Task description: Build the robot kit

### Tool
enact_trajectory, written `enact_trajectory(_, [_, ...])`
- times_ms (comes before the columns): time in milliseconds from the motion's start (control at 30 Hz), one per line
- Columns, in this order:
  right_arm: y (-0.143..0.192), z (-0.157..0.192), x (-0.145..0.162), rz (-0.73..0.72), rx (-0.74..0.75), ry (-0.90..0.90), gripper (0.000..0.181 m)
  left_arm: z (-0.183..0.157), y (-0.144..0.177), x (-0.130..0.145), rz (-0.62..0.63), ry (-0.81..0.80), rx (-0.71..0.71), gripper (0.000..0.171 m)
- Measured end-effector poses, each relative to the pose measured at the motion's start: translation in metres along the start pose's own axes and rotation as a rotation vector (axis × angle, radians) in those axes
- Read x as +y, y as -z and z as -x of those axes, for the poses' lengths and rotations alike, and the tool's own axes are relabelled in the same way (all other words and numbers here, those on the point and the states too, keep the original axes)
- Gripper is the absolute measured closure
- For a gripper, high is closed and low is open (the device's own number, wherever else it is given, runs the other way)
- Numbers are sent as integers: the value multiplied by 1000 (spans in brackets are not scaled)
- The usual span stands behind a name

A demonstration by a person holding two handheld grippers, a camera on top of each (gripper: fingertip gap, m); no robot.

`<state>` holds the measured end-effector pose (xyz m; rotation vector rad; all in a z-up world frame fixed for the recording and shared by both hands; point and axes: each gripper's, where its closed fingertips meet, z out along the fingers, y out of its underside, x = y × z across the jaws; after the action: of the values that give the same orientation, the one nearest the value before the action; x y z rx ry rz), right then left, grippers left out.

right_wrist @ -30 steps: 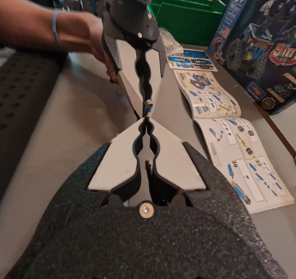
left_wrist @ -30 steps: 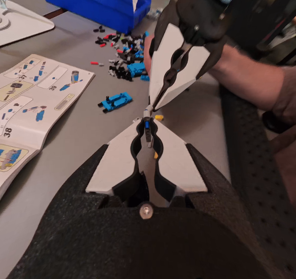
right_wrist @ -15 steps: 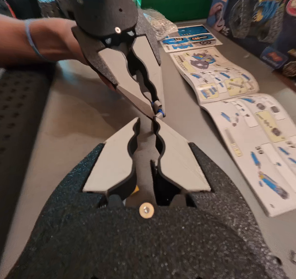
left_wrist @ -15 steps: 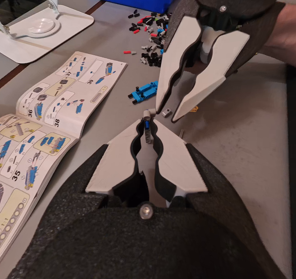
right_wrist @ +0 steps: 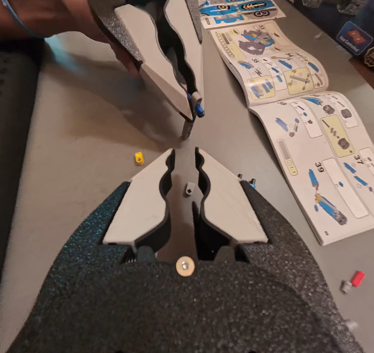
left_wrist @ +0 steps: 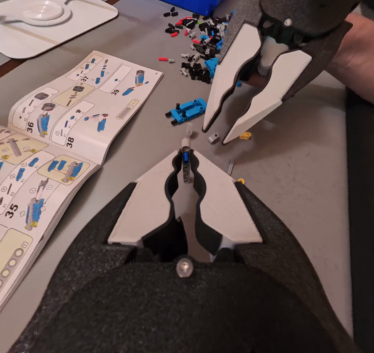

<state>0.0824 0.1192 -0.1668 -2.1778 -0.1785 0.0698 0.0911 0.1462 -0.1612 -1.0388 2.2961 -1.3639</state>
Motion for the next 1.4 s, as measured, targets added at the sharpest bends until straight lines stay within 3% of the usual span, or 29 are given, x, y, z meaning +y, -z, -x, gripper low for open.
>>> enact_trajectory(200, [8,-14,2,8,82,34,161,-14,9,-6,-48,208,219,165])
enact_trajectory(433, [15,26,-45,-260,-104,60,160,-56,21,-17,-92,227,482,165])
enact_trajectory(567, [20,39,-51,-299,-142,125,176,-71,26,-20,-101,237,568,165])
enact_trajectory(833, [21,39,-52,-289,-116,160,176,-71,29,-25,-131,314,622,165])
enact_trajectory(967, [26,27,-55,-294,-94,107,177,-57,32,-37,-215,372,591,164])
enact_trajectory(1133, [24,26,-50,-274,-106,82,177,-57,29,-35,-209,300,537,165])
enact_trajectory(1400, [25,20,-50,-286,-114,5,177,-51,26,-42,-255,378,525,165])
